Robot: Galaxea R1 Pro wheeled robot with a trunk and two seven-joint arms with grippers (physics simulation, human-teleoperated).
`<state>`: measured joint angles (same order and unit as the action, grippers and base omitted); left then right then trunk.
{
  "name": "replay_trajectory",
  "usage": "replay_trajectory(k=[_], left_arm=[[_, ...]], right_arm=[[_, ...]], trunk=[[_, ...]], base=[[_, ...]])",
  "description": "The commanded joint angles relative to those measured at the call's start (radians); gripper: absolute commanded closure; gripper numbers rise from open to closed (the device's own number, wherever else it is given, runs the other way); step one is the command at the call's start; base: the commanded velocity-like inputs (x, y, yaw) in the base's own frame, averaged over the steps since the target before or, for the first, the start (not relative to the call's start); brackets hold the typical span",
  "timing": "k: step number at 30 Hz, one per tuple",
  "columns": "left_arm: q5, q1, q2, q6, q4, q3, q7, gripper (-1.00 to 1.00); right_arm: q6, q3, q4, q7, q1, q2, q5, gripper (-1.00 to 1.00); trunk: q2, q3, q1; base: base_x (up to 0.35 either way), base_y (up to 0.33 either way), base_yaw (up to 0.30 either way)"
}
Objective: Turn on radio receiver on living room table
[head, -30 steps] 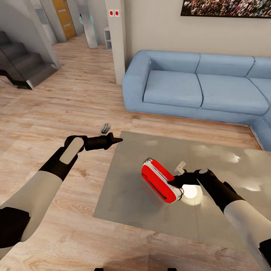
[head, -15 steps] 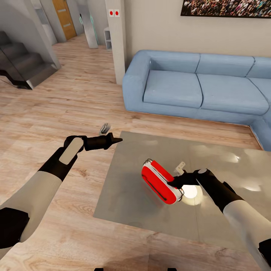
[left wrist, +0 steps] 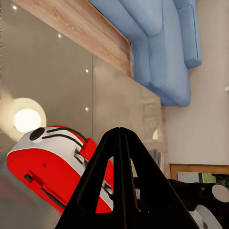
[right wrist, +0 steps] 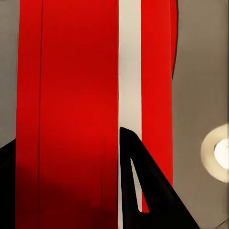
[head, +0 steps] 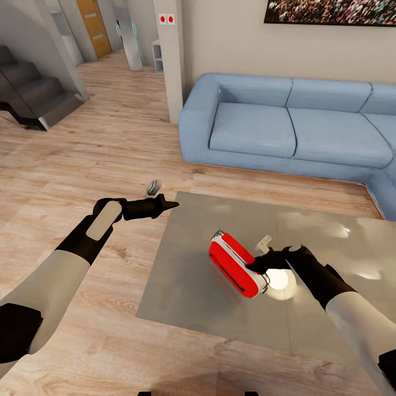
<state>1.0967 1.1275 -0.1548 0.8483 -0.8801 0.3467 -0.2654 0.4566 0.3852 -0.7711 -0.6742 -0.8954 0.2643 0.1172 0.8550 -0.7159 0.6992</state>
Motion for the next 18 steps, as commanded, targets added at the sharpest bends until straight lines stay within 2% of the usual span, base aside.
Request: replay_trajectory(k=[1, 11, 12, 18], left_arm=[[0.000, 0.000, 0.000, 0.000, 0.000, 0.000, 0.000, 1.00], [-0.001, 0.000, -0.008, 0.000, 0.001, 0.000, 0.000, 1.00], [-0.001, 0.000, -0.008, 0.000, 0.001, 0.000, 0.000, 1.00], [-0.001, 0.000, -0.009, 0.000, 0.001, 0.000, 0.000, 1.00]], right_arm=[[-0.006, 0.000, -0.001, 0.006, 0.003, -0.001, -0.005, 1.00], [-0.070, 0.001, -0.003, 0.062, 0.035, 0.001, -0.011, 1.00], [-0.103, 0.001, -0.002, 0.193, 0.036, 0.001, -0.140, 1.00], [-0.106, 0.003, 0.009, 0.198, 0.037, -0.001, -0.145, 1.00]], trunk=[[0.000, 0.000, 0.000], [0.000, 0.000, 0.000], [0.000, 0.000, 0.000], [0.000, 0.000, 0.000]], base=[[0.000, 0.000, 0.000], [0.000, 0.000, 0.000], [0.000, 0.000, 0.000], [0.000, 0.000, 0.000]])
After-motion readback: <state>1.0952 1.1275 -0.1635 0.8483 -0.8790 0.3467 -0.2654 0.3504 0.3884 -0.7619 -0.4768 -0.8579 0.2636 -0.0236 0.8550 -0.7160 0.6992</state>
